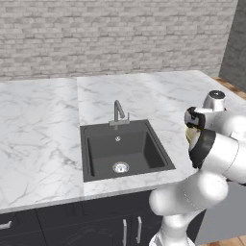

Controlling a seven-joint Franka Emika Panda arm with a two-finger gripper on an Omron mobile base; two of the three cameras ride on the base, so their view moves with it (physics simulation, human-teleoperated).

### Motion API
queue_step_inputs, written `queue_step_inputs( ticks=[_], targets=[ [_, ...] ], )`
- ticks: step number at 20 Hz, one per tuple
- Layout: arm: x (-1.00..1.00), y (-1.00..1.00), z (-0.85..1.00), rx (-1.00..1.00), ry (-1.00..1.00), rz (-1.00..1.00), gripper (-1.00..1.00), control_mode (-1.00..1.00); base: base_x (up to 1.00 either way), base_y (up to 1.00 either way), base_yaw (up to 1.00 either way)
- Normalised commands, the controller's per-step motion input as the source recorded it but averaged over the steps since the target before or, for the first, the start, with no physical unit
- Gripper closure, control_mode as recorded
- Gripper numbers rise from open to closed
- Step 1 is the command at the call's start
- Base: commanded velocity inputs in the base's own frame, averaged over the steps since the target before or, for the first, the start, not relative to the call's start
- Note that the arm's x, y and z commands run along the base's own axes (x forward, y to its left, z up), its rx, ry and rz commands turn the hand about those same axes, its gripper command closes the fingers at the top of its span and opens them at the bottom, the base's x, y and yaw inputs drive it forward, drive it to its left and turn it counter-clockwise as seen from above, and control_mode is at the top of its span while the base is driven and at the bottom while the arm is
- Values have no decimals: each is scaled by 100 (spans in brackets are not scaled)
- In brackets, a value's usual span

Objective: Pick the lemon from the sink and place it in the bowl. Then pick the bowl and place it in the microwave. Then close the microwave door and press the start button.

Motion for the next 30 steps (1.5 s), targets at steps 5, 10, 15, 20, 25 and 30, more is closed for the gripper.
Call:
queue_step_inputs(
  ticks=[5,10,15,20,25,30],
  targets=[
    [4,-31,-58,5,20,0,100,-100,0,0,0],
    [17,-23,-44,2,9,0,100,-100,0,0,0],
    [17,-14,-27,0,1,0,-100,-100,0,0,0],
    [17,-1,-3,0,0,2,-100,-100,0,0,0],
    [29,-3,0,0,0,7,-100,-100,0,0,0],
    [-17,26,11,-1,-4,12,-100,-100,0,0,0]
  ],
)
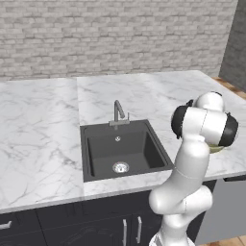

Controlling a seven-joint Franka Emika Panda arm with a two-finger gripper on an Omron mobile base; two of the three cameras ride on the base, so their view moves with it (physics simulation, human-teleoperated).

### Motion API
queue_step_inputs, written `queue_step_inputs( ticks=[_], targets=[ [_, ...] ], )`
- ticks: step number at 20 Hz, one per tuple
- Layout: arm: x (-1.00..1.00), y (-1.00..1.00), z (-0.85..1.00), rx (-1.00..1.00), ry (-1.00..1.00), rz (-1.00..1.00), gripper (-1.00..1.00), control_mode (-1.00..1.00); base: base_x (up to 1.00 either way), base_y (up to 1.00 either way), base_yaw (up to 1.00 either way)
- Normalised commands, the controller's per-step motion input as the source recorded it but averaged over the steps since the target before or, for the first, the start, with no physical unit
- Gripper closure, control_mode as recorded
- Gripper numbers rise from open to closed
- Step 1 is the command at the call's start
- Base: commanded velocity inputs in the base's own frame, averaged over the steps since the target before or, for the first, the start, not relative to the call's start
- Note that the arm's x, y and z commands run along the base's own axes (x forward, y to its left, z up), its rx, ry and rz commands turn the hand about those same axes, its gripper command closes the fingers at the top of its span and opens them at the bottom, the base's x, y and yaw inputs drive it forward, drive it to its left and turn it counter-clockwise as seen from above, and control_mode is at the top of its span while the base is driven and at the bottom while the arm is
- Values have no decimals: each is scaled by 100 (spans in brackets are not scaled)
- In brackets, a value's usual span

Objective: Pick the lemon from the sink and place it in the bowl. Then pick the bowl and place it in the microwave. Then close the microwave door and press the start button.

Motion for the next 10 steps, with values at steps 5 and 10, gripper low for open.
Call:
queue_step_inputs(
  ticks=[5,10],
  targets=[
    [-73,86,45,-10,-3,16,-100,-100,0,0,0],
    [-64,89,14,-19,0,21,-100,-100,0,0,0]
  ],
)
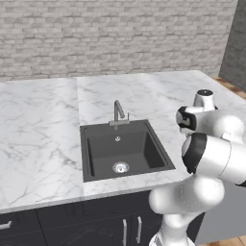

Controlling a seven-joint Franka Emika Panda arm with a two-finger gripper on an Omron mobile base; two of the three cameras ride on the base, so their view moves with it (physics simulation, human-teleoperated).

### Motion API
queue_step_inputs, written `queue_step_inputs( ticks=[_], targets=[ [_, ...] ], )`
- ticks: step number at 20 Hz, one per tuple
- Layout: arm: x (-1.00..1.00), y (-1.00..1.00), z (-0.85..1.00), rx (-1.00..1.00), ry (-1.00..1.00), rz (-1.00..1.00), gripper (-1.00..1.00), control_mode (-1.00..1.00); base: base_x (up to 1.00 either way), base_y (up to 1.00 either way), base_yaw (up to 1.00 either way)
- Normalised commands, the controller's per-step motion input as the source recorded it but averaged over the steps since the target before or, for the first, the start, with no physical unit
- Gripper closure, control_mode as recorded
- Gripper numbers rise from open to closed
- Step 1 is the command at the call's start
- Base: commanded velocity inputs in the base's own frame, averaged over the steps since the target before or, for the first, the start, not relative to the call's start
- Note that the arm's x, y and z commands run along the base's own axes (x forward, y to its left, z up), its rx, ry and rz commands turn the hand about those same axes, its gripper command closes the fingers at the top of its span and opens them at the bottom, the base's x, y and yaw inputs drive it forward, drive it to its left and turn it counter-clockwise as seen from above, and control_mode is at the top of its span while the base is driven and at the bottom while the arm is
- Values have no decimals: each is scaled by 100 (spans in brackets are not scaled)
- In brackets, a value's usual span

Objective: Pick the lemon from the sink and place it in the bowl. Then pick the bowl and place it in the microwave. Then close the microwave door and press the start button.

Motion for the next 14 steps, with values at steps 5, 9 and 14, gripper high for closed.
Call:
queue_step_inputs(
  ticks=[5,9,14],
  targets=[
    [-3,18,-21,-7,9,21,-100,-100,0,0,0],
    [25,-16,-14,0,8,12,-100,-100,0,0,0],
    [31,-25,-7,0,3,9,-100,-100,0,0,0]
  ],
)
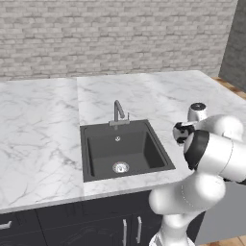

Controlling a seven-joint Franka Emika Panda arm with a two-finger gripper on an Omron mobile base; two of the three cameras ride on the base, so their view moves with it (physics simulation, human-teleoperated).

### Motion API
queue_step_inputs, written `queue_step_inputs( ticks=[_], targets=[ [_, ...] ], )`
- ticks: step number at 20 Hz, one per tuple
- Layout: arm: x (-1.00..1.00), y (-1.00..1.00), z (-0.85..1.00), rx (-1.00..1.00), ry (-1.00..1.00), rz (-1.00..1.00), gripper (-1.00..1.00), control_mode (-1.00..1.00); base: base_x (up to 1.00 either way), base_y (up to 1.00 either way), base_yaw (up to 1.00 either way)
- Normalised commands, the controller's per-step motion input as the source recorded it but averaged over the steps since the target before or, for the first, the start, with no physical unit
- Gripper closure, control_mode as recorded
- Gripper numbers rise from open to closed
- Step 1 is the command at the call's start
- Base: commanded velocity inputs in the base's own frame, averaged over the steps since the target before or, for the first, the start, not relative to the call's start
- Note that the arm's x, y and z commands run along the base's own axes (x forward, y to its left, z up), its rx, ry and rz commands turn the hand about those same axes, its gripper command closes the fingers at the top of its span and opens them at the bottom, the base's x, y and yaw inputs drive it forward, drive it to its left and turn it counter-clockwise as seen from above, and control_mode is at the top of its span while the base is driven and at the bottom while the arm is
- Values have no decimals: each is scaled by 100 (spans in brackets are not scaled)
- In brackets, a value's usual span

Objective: Pick the lemon from the sink and place it in the bowl. Then pick the bowl and place it in the microwave. Then close the microwave door and press the start button.

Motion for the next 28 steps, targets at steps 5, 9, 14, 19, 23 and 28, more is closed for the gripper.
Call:
queue_step_inputs(
  ticks=[5,9,14,19,23,28],
  targets=[
    [15,-23,-9,0,3,10,-100,-100,0,0,0],
    [0,-6,-28,0,5,11,100,-100,0,0,0],
    [0,0,-26,0,4,10,100,-100,0,0,0],
    [-2,0,-9,0,1,10,100,-100,0,0,0],
    [-30,0,42,0,0,11,100,-100,0,0,0],
    [-53,21,81,0,0,12,100,-100,0,0,0]
  ],
)
